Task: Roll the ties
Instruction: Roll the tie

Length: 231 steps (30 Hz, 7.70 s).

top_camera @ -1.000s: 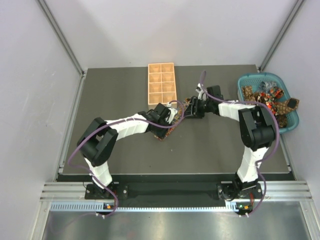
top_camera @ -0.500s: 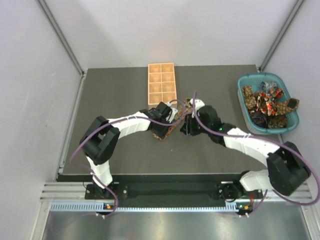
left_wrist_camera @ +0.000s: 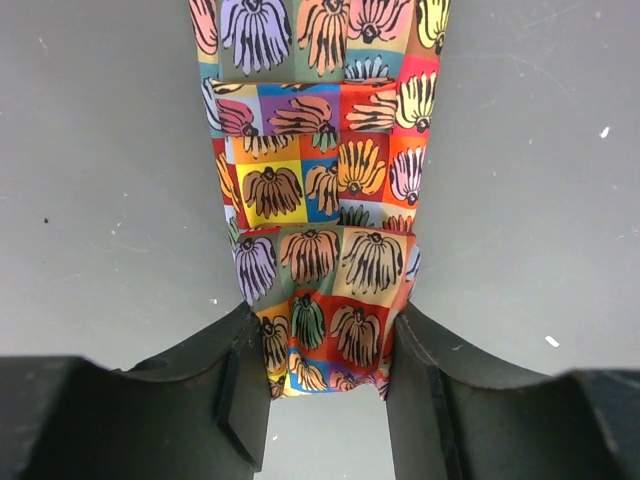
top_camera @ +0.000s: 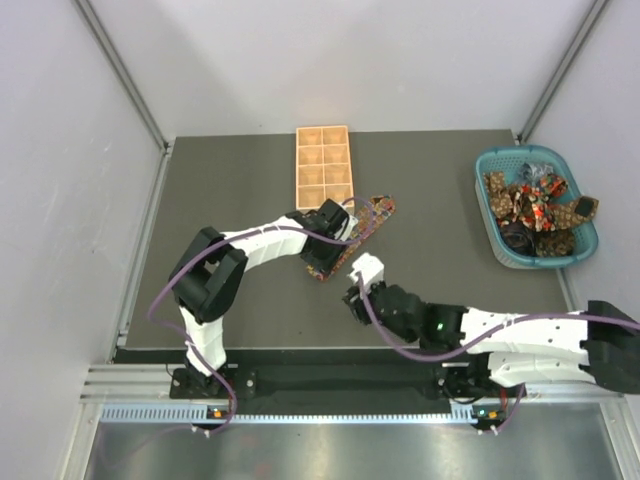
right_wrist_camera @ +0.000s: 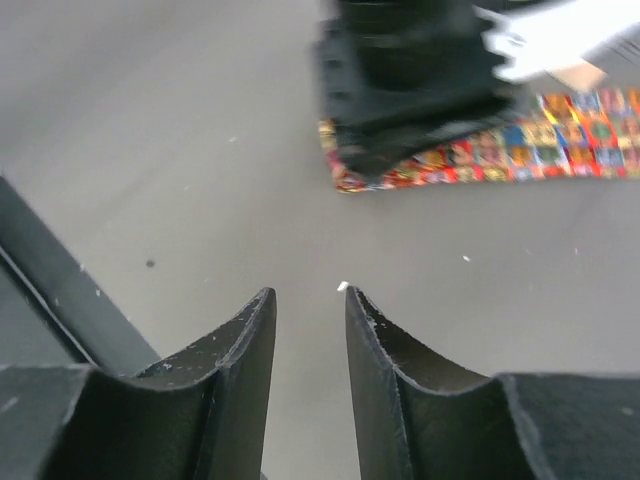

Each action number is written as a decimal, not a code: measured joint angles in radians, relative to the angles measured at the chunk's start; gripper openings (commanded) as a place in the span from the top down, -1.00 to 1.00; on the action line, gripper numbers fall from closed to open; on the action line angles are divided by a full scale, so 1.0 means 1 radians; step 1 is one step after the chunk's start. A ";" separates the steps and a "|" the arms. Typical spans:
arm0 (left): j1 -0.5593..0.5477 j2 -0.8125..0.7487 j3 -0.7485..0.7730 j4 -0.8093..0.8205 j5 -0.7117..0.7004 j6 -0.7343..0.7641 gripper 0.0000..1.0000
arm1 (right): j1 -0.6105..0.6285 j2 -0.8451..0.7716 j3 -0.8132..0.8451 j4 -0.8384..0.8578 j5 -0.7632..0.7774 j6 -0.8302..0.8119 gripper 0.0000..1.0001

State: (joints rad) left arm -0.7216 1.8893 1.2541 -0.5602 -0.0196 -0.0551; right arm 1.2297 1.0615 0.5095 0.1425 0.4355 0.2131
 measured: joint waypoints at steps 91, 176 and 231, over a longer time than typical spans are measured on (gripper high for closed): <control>-0.013 0.229 0.332 -0.464 0.012 0.028 -0.75 | 0.093 1.249 1.134 -0.733 0.602 -0.390 -0.15; 0.302 -0.349 0.163 -0.117 0.090 -0.182 -0.95 | -0.059 1.046 0.943 -0.579 0.335 -0.244 0.53; 0.337 -0.701 -0.550 0.436 0.195 -0.350 -0.92 | -0.613 0.925 0.684 -0.156 -1.176 -0.008 0.71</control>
State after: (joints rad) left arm -0.3847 1.1881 0.7040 -0.1242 0.1749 -0.4049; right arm 0.6170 1.9865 1.1931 -0.0132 -0.7403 0.2047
